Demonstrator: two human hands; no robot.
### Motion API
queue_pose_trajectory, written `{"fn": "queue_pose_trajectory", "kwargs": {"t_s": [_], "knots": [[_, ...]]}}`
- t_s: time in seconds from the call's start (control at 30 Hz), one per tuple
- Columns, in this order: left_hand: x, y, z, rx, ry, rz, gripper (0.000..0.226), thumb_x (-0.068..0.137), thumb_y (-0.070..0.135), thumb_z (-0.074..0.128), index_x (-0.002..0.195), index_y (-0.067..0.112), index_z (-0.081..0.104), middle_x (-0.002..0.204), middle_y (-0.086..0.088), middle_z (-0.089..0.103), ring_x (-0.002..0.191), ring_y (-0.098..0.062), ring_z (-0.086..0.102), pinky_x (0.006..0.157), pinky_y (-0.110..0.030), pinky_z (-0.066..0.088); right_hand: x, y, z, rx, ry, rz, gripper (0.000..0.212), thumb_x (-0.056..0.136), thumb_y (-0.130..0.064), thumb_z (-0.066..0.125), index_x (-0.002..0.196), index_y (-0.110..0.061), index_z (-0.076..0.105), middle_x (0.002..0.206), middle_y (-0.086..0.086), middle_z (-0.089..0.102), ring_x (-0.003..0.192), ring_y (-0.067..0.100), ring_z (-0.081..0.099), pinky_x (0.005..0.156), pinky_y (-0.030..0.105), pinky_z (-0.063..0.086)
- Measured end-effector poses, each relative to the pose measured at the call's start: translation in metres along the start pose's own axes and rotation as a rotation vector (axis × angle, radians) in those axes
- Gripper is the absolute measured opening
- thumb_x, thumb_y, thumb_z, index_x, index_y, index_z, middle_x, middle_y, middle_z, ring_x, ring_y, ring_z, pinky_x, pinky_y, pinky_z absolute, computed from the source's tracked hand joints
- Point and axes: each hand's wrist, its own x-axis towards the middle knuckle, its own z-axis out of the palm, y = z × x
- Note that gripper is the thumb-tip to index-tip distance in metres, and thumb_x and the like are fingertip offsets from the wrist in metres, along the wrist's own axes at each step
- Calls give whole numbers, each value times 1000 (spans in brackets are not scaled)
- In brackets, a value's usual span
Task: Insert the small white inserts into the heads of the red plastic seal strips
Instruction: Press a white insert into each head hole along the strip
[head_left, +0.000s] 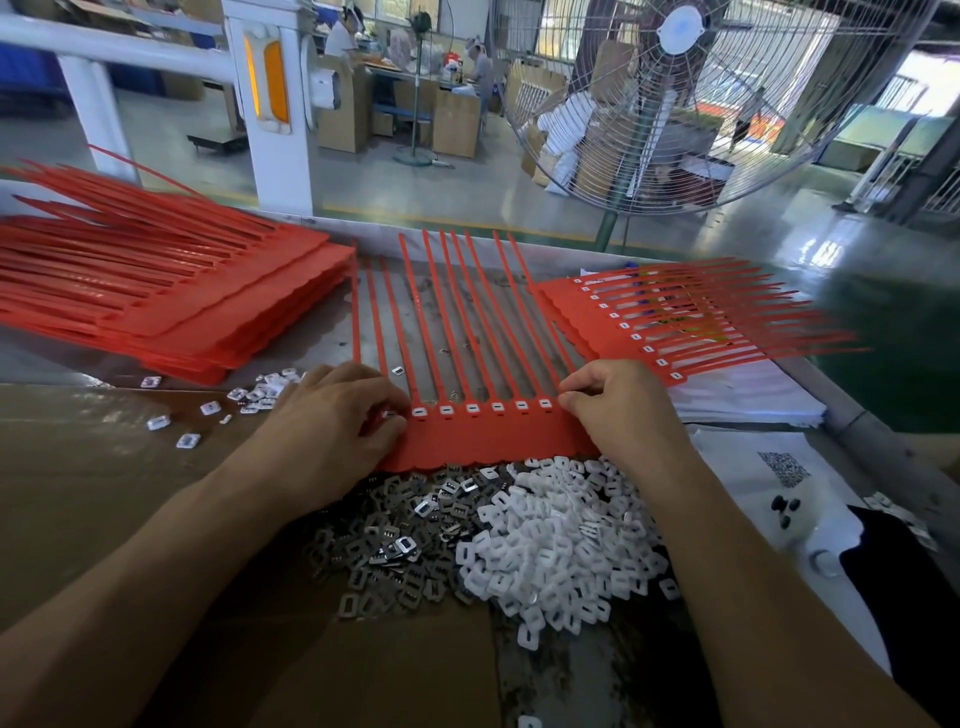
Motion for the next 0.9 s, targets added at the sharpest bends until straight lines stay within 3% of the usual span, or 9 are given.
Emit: {"fn": "queue_pose_trajectory", "kwargs": {"t_s": [0.67, 0.9], "knots": [[1, 2, -2, 0, -12, -9, 29, 97, 45, 54, 124, 40, 63, 131, 15, 52, 126, -13, 42, 112, -43, 34, 0, 1, 0, -10, 12, 6, 15, 95, -16, 70, 105, -22, 79, 105, -6, 74, 93, 8, 66, 69, 11, 43], [0, 1, -1, -2, -7, -7, 29, 97, 44, 54, 124, 40, 63, 131, 16, 52, 126, -13, 42, 112, -42, 33, -2, 0, -1, -20, 35, 22, 13, 95, -18, 72, 104, -20, 79, 106, -3, 75, 95, 12, 67, 81, 27, 50]]}}
